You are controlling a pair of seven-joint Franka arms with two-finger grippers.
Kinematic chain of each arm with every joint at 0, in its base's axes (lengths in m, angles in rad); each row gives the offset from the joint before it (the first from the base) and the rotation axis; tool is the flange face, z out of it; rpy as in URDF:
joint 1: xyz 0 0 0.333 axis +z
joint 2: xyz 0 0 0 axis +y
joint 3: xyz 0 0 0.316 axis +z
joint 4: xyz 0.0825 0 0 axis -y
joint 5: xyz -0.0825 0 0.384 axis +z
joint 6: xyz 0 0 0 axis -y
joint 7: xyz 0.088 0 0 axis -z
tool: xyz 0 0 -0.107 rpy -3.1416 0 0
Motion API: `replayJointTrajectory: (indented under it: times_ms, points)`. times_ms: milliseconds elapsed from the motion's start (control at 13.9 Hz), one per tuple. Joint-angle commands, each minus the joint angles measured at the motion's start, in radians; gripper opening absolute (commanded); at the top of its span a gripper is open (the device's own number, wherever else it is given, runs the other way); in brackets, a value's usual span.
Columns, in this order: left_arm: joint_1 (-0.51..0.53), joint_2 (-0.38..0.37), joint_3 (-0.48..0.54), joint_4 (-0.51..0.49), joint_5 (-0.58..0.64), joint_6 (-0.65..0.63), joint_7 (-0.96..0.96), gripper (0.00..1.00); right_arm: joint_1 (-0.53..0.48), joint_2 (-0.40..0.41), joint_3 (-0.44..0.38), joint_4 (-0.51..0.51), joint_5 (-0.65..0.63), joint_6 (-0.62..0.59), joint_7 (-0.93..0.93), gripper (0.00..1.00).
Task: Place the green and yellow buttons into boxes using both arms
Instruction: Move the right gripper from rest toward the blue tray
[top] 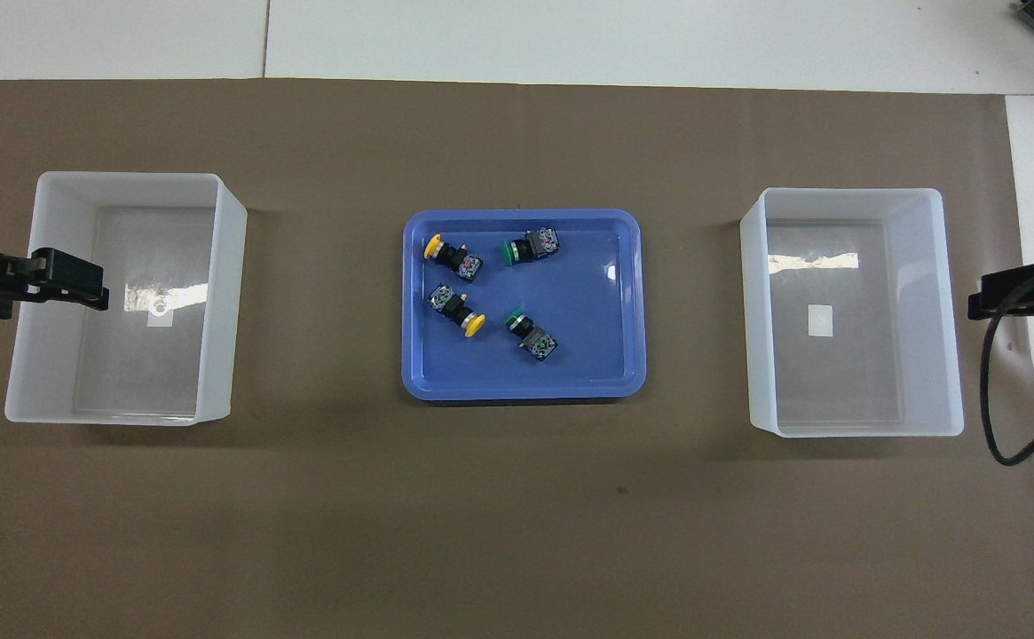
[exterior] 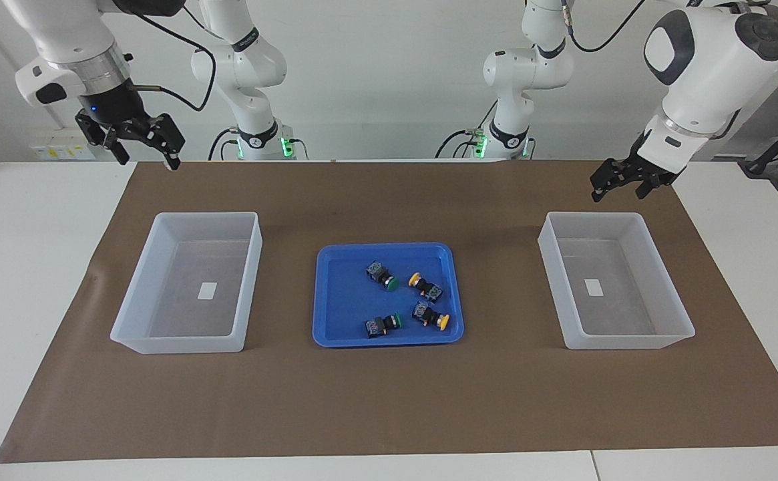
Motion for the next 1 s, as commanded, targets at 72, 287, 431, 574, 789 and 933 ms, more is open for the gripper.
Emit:
replayJointTrajectory:
  times_ms: [72, 287, 431, 574, 789, 933]
  points:
    - [0.003, -0.027, -0.003, -0.023, -0.005, 0.025, 0.002, 1.0, 0.001, -0.015, 0.004, -0.016, 0.018, -0.002, -0.003, 1.0]
    - [-0.005, -0.029, -0.003, -0.008, 0.0, 0.06, 0.005, 1.0, -0.001, -0.024, 0.005, -0.031, 0.018, -0.002, 0.006, 1.0]
    - [-0.008, -0.031, -0.004, 0.002, 0.003, 0.09, 0.011, 1.0, 0.001, -0.026, 0.005, -0.036, 0.018, -0.001, -0.002, 1.0]
    - [-0.008, -0.029, -0.003, 0.005, 0.003, 0.107, 0.049, 1.0, 0.002, -0.029, 0.01, -0.039, 0.018, -0.001, -0.005, 1.0]
    - [-0.004, -0.031, -0.003, 0.003, 0.003, 0.12, 0.061, 1.0, 0.025, -0.041, 0.013, -0.089, 0.018, 0.086, -0.005, 1.0]
    - [0.002, -0.029, -0.003, 0.003, 0.001, 0.122, 0.054, 1.0, 0.06, -0.047, 0.013, -0.143, 0.02, 0.152, 0.001, 1.0]
